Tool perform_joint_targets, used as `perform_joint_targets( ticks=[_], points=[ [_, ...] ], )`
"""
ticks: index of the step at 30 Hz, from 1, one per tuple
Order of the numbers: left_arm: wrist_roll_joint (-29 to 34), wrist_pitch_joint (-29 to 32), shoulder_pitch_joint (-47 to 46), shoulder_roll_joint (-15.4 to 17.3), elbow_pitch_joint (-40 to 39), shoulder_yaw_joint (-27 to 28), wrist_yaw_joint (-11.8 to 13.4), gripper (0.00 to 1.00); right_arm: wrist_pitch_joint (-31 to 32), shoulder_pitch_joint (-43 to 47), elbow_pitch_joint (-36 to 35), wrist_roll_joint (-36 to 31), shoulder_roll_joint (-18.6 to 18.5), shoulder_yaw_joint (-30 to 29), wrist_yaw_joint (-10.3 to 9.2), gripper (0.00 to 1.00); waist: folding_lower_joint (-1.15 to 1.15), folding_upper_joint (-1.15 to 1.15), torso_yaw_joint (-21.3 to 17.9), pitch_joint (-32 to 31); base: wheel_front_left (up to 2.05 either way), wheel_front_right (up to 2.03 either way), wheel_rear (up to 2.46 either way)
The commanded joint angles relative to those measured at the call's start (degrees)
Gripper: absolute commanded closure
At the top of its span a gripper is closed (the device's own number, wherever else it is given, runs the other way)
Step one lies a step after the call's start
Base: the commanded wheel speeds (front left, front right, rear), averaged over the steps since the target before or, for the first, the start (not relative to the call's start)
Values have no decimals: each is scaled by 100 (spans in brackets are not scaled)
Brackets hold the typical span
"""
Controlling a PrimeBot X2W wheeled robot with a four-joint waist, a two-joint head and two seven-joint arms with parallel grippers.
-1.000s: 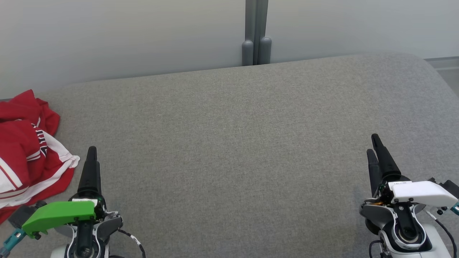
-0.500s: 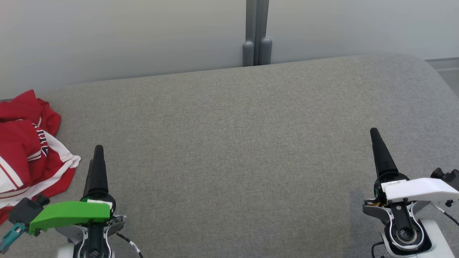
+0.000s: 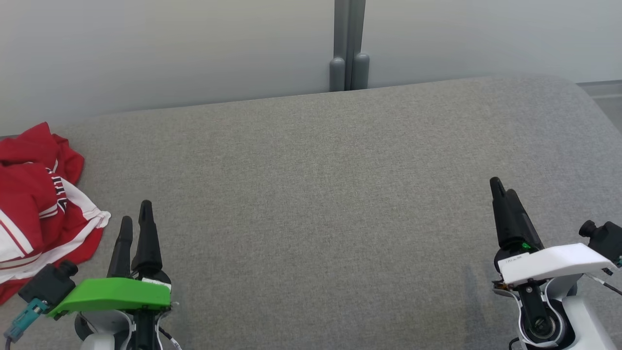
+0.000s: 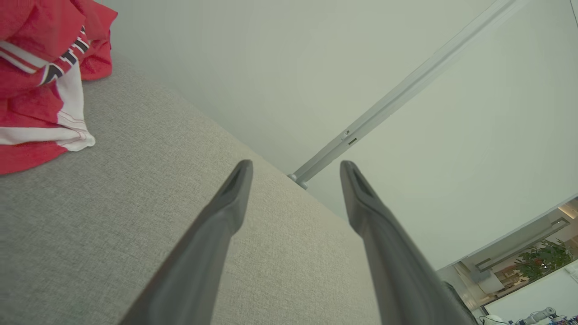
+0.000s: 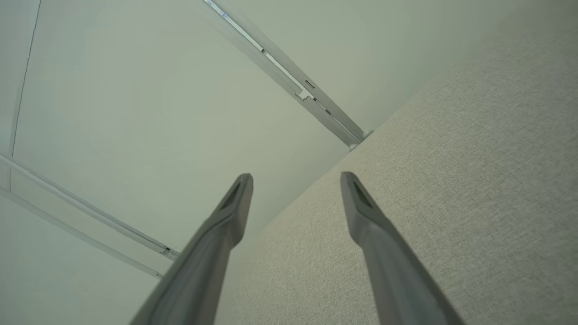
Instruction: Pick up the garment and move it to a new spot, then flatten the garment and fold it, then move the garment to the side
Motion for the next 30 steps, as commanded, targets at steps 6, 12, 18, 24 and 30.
perform_joint_targets(
  ticks=[6,12,18,24,30],
  points=[
    [762,-139,45,39,-174,-94,68,0,-144,35,-128,-831,-148,150,3,0,0,0,6,-7,0,0,0],
    [1306,-244,91,42,-251,-187,107,0,-231,67,-179,-1472,-200,216,3,0,0,0,12,0,0,0,0],
    [1755,-359,140,45,-354,-265,134,0,-328,123,-215,-2010,-227,243,3,0,0,0,22,8,0,0,0],
    [2068,-435,202,46,-358,-296,177,0,-398,145,-189,-2470,-249,283,3,0,0,0,23,10,0,0,0],
    [2401,-520,236,48,-375,-346,211,0,-475,169,-238,-2797,-239,318,4,0,0,0,24,7,0,0,0]
  ],
)
